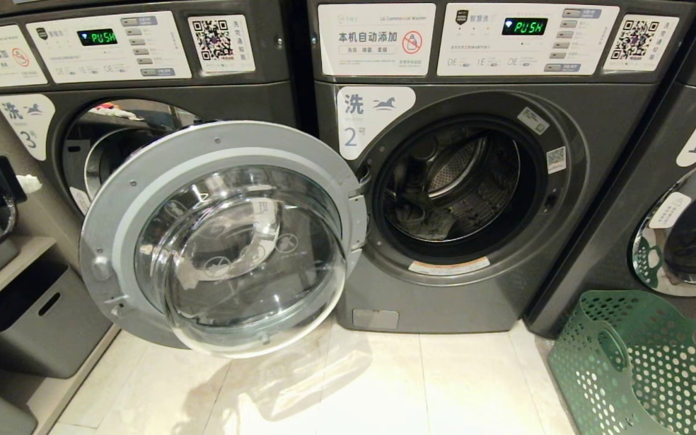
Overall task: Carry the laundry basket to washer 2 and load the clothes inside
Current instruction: Close the washing machine door with the left hand
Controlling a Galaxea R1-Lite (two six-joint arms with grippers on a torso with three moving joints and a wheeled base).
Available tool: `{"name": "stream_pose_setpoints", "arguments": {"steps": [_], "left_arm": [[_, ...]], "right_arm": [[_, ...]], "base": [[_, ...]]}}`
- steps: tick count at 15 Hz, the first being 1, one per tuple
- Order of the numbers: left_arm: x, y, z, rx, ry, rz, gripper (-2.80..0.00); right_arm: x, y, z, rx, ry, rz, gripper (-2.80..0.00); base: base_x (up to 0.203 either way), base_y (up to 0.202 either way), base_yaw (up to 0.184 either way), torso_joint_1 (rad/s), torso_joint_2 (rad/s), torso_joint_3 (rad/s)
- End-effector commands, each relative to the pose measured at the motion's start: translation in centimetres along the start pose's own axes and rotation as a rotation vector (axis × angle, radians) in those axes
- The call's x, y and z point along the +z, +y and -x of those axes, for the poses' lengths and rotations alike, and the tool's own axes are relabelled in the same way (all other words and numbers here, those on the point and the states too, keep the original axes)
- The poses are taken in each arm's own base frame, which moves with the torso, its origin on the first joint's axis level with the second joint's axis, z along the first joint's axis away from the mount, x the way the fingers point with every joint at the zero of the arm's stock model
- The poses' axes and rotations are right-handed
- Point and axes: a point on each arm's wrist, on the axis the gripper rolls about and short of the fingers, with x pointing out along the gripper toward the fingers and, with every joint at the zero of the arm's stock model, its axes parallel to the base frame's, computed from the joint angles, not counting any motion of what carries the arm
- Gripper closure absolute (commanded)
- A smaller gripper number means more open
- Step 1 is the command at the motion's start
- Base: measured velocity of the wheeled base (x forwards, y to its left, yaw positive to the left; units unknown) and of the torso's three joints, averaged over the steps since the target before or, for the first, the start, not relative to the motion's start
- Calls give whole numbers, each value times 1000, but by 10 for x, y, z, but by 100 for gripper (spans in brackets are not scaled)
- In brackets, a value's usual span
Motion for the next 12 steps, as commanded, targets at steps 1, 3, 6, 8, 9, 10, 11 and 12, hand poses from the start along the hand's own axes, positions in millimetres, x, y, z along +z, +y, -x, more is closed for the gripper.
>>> {"name": "stream_pose_setpoints", "arguments": {"steps": [1, 3, 6, 8, 9, 10, 11, 12], "left_arm": [[-9, 9, -16, -27, 52, 54, 0], [-13, 12, -31, -52, 83, 119, 0], [-8, 18, -62, -89, 89, 207, 0], [-4, 19, -81, -122, 91, 250, 0], [-5, 19, -90, -131, 98, 256, 0], [-7, 16, -96, -144, 110, 259, 0], [-9, 12, -98, -157, 121, 262, 0], [-11, 11, -99, -174, 131, 264, 0]], "right_arm": [[0, 0, 0, 1, 2, 0, 0], [0, 0, 0, 1, 2, 0, 0], [0, 0, 0, 1, 2, 0, 0], [0, 0, 0, 1, 2, 1, 0], [0, 0, 0, 1, 2, 3, 0], [0, 0, 0, 1, 2, 4, 0], [0, 0, 0, 3, 2, 7, 0], [0, 0, 0, 1, 0, 7, 0]], "base": [[0, 0, 0, 0, 0, 0], [0, 0, 0, 0, 0, 0], [0, 0, 0, 0, 0, 0], [0, 0, 0, 0, 0, 0], [0, 0, 0, 0, 0, 0], [0, 0, 0, 0, 0, 0], [0, 0, 0, 0, 0, 0], [0, 0, 0, 0, 0, 0]]}}
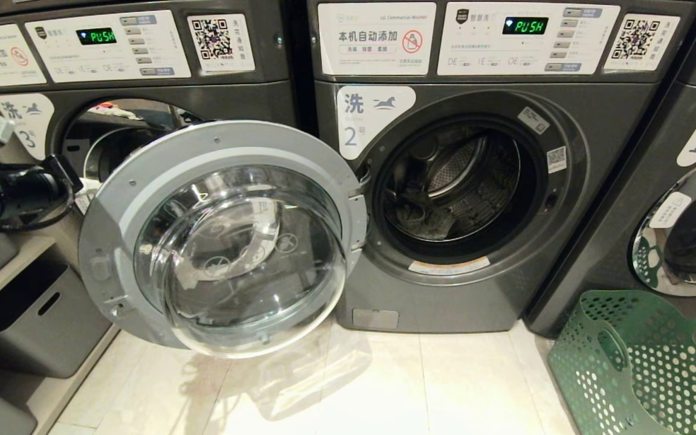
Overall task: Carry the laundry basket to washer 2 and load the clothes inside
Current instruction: Close the washing machine door with the left hand
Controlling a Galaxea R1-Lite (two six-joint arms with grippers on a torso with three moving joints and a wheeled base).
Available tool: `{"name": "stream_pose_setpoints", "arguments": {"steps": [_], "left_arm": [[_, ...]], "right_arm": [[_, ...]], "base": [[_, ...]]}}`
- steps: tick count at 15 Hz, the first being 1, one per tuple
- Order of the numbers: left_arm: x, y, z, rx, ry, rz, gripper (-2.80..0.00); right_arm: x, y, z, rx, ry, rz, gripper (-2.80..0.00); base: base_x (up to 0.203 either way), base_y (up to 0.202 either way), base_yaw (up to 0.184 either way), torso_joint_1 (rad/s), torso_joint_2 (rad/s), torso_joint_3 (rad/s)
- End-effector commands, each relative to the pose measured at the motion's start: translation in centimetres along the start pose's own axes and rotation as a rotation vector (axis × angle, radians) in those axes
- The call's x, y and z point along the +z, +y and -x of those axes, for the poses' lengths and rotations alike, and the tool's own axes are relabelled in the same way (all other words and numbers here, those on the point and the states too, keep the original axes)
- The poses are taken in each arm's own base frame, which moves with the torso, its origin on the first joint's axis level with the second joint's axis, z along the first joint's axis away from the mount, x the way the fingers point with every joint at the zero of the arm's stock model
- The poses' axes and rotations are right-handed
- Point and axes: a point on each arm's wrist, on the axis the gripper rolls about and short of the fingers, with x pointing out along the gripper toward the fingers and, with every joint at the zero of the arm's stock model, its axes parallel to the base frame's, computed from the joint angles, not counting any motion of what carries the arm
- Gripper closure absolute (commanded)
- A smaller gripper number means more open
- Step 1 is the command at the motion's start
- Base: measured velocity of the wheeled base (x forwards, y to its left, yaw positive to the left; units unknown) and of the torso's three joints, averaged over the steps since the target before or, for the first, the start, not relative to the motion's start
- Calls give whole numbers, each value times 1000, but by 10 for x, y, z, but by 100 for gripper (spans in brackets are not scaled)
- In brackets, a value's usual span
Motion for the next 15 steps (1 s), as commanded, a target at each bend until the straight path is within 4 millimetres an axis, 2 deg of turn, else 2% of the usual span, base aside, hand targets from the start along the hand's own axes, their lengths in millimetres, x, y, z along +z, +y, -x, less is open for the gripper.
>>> {"name": "stream_pose_setpoints", "arguments": {"steps": [1, 5, 8, 12, 15], "left_arm": [[-6, 2, -8, -23, 34, 11, 0], [-4, -7, 3, -63, 52, 54, 0], [-7, -25, 32, -113, 112, 86, 0], [-29, -58, 91, -204, 238, 116, 0], [-61, -94, 151, -327, 365, 101, 0]], "right_arm": [[0, 0, 0, 2, 1, 2, 0], [0, 0, 0, 1, 0, 5, 0], [0, 0, 0, 1, 2, 5, 0], [0, 0, 0, -1, 2, -1, 0], [0, 0, 0, -1, 2, -3, 0]], "base": [[0, 0, 0, 0, 0, 0], [0, 0, 0, 0, 0, 0], [0, 0, 0, 0, 0, 0], [0, 0, 0, 0, 0, 0], [0, 0, 0, 0, 0, 0]]}}
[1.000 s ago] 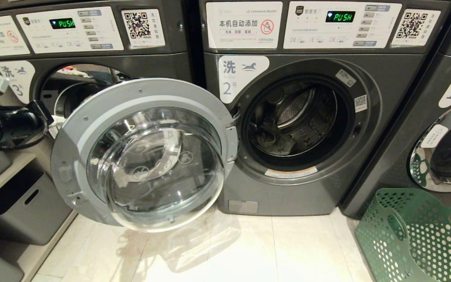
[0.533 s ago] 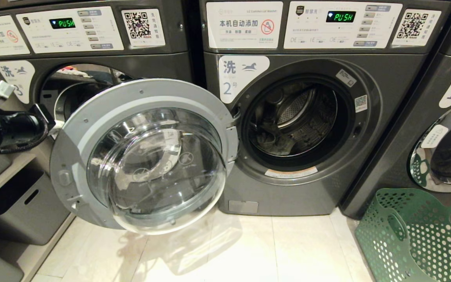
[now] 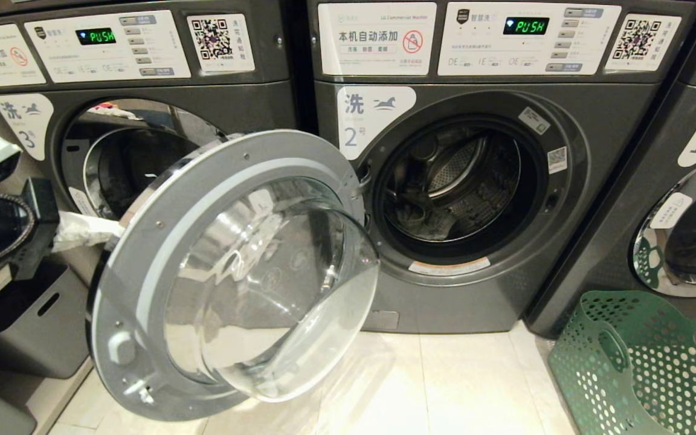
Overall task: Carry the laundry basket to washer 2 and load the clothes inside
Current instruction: Close the washing machine door with the left hand
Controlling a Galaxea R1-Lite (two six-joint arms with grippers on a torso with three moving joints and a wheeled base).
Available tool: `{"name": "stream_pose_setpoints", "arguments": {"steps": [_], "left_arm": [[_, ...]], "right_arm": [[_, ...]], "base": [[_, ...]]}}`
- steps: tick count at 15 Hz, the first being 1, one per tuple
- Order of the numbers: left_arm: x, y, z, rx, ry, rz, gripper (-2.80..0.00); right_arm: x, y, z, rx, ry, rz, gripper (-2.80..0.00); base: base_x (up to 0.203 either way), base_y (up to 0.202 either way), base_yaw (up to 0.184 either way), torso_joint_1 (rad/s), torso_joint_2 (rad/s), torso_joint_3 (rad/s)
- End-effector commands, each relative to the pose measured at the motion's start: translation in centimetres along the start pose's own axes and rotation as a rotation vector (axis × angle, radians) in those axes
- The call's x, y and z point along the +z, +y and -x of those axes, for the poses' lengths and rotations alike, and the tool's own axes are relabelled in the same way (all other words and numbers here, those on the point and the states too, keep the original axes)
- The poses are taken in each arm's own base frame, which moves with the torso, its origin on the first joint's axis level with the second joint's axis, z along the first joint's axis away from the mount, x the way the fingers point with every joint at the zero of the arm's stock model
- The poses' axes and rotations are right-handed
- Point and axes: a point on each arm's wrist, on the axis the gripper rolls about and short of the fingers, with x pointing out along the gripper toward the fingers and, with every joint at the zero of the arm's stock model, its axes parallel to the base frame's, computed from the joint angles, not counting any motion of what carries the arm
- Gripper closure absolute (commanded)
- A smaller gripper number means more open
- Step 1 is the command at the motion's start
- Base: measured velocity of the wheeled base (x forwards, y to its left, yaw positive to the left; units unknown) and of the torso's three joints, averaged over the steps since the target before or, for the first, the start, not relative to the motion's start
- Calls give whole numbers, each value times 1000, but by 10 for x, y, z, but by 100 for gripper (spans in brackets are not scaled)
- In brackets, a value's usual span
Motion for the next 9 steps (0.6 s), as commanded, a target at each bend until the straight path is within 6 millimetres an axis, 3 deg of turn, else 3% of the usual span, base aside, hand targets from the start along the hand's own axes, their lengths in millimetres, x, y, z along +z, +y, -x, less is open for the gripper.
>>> {"name": "stream_pose_setpoints", "arguments": {"steps": [1, 4, 9], "left_arm": [[-46, -42, 40, -116, 51, -88, 0], [-100, -61, 79, -233, 149, -171, 0], [-131, -51, 114, -14, -79, -184, 0]], "right_arm": [[0, 0, 0, 0, 2, 0, 0], [0, 0, 0, 2, 1, 3, 0], [0, 0, 0, 2, 0, 6, 0]], "base": [[0, 0, 0, 0, 0, 0], [0, 0, 0, 0, 0, 0], [0, 0, 0, 0, 0, 0]]}}
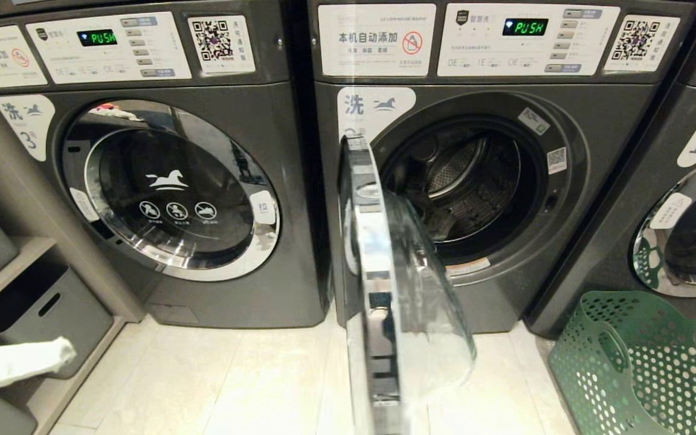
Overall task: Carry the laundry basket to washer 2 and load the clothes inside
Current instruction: Close the washing machine door with the left hand
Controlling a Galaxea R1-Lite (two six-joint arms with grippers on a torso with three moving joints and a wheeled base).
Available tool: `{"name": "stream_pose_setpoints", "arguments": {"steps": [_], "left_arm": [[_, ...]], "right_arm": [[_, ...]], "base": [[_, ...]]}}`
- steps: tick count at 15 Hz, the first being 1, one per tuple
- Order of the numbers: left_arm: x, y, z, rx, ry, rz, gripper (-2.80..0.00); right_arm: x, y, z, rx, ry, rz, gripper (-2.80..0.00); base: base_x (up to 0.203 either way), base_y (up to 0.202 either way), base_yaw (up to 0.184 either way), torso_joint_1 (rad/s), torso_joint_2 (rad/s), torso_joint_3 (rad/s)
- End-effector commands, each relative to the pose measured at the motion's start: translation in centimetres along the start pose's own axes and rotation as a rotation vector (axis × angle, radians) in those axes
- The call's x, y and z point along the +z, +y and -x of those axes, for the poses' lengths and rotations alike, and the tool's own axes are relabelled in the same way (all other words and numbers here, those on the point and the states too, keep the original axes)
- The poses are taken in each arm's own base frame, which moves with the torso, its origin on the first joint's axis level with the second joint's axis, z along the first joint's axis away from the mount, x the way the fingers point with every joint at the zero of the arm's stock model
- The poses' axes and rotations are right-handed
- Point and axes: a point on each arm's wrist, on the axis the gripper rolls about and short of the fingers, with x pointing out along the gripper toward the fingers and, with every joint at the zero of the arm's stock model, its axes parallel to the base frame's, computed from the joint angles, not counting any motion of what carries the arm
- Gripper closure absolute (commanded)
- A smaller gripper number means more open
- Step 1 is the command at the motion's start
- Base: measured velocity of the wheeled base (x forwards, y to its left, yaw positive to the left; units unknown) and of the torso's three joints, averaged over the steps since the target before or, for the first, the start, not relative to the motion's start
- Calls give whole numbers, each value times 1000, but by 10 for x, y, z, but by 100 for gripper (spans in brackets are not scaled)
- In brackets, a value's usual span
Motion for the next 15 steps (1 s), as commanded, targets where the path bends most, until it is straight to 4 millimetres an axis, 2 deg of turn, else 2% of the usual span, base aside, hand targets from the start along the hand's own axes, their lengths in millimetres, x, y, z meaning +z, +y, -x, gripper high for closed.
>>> {"name": "stream_pose_setpoints", "arguments": {"steps": [1, 2, 4, 7, 9, 11, 13, 15], "left_arm": [[-18, -1, 25, 27, -119, -37, 0], [-26, 1, 32, 76, -170, -54, 0], [-51, 11, 44, 170, -253, -114, 0], [-97, 28, 57, 208, -327, -227, 0], [-123, 42, 53, 269, -336, -376, 0], [-123, 47, 46, 326, -382, -434, 0], [-121, 48, 43, 366, -438, -443, 0], [-118, 48, 42, 395, -490, -441, 0]], "right_arm": [[1, 0, 0, -3, -2, 6, 0], [7, 0, 2, -1, -6, 7, 0], [38, -3, 8, 5, -2, 3, 0], [84, -4, -9, 99, 137, -49, 0], [108, -3, -37, 213, 258, -115, 0], [122, -3, -77, 278, 407, -177, 0], [124, -3, -114, 303, 519, -218, 0], [117, -3, -158, 263, 596, -223, 0]], "base": [[0, 0, 0, 0, 0, 0], [0, 0, 0, 0, 0, 0], [0, 0, 0, 0, 0, 0], [0, 0, 0, 0, 0, 0], [0, 0, 0, 0, 0, 0], [0, 0, 0, 0, 0, 0], [0, 0, 0, 0, 0, 0], [0, 0, 0, 0, 0, 0]]}}
